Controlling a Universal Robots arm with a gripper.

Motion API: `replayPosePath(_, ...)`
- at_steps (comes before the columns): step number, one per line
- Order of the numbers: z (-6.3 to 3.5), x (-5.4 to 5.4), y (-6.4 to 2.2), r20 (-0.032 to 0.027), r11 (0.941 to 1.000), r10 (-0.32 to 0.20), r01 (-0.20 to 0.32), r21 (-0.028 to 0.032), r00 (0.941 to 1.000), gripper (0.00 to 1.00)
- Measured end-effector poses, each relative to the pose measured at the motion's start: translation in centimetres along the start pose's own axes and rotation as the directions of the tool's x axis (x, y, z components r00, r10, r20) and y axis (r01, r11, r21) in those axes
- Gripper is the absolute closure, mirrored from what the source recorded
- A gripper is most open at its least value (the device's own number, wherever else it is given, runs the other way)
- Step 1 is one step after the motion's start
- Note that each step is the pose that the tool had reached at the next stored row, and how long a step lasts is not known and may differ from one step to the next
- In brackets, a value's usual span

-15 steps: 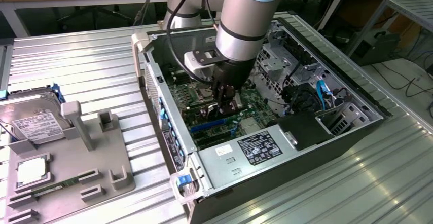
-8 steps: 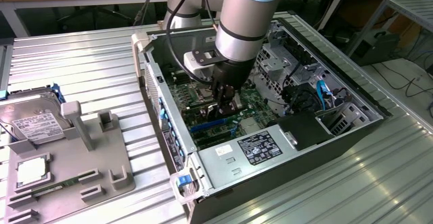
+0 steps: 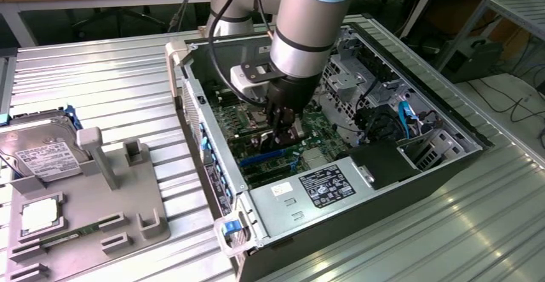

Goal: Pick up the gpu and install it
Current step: 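Insert the gpu into the slot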

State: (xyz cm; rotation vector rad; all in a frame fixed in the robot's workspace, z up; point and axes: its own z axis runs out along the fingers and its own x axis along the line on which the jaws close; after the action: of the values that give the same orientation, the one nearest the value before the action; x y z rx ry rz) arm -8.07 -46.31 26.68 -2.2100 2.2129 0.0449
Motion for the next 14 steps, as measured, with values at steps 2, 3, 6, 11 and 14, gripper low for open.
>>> replayPosePath(2, 0.02, 0.00, 0.01, -0.0002, 1.0000, 0.000, 0.000, -0.0003, 1.0000, 0.73)
replayPosePath(3, 0.03, 0.00, 0.01, -0.0003, 1.0000, 0.000, 0.000, -0.0004, 1.0000, 0.73)
replayPosePath(6, 0.05, 0.00, 0.07, -0.0003, 1.0000, 0.000, 0.000, -0.0010, 1.0000, 0.73)
replayPosePath(11, 0.44, 0.01, 0.07, -0.0112, 1.0000, 0.001, -0.001, -0.0043, 0.9999, 0.73)
replayPosePath(14, 0.46, 0.01, 0.08, -0.0136, 1.0000, 0.003, -0.003, -0.0076, 0.9999, 0.73)
